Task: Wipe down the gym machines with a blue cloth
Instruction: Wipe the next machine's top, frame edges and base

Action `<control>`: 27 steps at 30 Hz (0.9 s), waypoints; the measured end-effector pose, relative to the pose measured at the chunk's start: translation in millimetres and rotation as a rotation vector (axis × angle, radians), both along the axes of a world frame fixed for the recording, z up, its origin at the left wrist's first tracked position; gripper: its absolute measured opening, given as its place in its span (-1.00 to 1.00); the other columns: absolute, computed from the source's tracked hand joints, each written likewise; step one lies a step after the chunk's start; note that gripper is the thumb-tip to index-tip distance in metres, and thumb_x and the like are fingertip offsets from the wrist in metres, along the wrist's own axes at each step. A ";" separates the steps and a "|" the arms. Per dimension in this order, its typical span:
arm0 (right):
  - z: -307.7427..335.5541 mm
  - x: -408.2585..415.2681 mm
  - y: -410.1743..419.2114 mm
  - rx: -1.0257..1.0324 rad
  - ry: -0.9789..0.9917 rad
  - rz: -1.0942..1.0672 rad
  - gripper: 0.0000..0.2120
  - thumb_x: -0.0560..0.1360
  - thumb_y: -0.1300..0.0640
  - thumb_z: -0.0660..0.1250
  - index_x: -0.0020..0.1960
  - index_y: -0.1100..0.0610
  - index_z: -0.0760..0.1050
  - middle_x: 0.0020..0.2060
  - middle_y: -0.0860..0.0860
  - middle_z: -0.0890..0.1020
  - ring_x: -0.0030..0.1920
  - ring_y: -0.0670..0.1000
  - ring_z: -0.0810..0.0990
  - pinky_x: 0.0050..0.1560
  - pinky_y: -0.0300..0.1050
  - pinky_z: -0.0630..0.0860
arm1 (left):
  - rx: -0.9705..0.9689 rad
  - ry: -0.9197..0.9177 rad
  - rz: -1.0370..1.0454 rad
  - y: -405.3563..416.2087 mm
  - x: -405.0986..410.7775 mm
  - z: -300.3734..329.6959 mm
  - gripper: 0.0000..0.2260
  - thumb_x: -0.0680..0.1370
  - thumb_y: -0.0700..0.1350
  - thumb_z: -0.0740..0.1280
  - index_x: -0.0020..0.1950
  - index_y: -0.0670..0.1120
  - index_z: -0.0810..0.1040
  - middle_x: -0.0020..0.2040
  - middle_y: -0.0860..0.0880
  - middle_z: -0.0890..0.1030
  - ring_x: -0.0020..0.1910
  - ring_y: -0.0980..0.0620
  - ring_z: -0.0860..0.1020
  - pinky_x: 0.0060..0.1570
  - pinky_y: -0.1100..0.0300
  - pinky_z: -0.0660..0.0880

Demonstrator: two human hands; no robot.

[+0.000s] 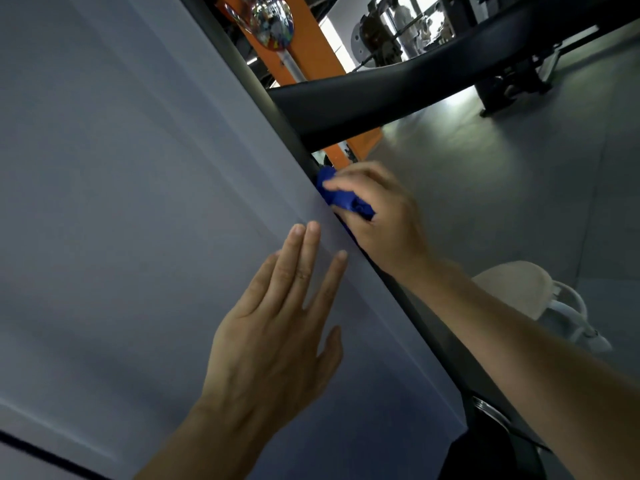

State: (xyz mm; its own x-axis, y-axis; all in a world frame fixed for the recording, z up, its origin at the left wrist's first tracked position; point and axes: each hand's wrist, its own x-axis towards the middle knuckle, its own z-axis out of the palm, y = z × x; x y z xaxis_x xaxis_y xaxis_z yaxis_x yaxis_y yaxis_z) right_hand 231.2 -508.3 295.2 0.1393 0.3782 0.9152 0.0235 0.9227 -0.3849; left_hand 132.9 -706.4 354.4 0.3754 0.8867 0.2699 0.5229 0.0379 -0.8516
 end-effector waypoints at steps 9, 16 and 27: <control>-41.4 5.3 -5.9 -0.017 -0.078 -0.026 -0.72 0.57 0.22 0.40 0.27 0.20 0.63 0.18 0.12 0.61 0.15 -0.01 0.58 0.18 -0.35 0.46 | 0.087 0.041 0.026 -5.5 -3.9 32.0 -0.34 0.64 0.16 0.15 0.69 -0.08 0.14 0.67 -0.33 -0.04 0.68 -0.25 -0.07 0.64 -0.15 -0.04; -33.3 10.9 -0.2 0.020 -0.115 -0.034 -0.75 0.52 0.30 0.47 0.20 0.21 0.66 0.14 0.13 0.61 0.10 0.04 0.61 0.10 -0.08 0.57 | 0.124 0.026 0.048 -6.4 -7.7 58.6 -0.35 0.65 0.22 0.08 0.70 0.02 0.10 0.67 -0.36 -0.10 0.68 -0.29 -0.11 0.63 -0.20 -0.01; 15.3 -1.1 -3.2 0.004 -0.030 -0.019 -0.73 0.56 0.33 0.39 0.24 0.20 0.64 0.18 0.11 0.57 0.18 0.06 0.54 0.21 -0.19 0.49 | 0.052 0.107 -0.013 -16.7 -14.9 90.0 -0.37 0.66 0.21 0.14 0.69 0.00 0.18 0.69 -0.24 0.06 0.69 -0.19 0.00 0.64 -0.14 0.07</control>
State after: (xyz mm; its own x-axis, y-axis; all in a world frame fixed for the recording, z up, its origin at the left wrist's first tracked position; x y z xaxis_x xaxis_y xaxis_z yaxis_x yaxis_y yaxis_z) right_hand 230.1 -511.5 310.5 0.1187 0.3722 0.9205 0.0525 0.9234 -0.3801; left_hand 118.0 -723.0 444.4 0.4162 0.8673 0.2731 0.4302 0.0768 -0.8994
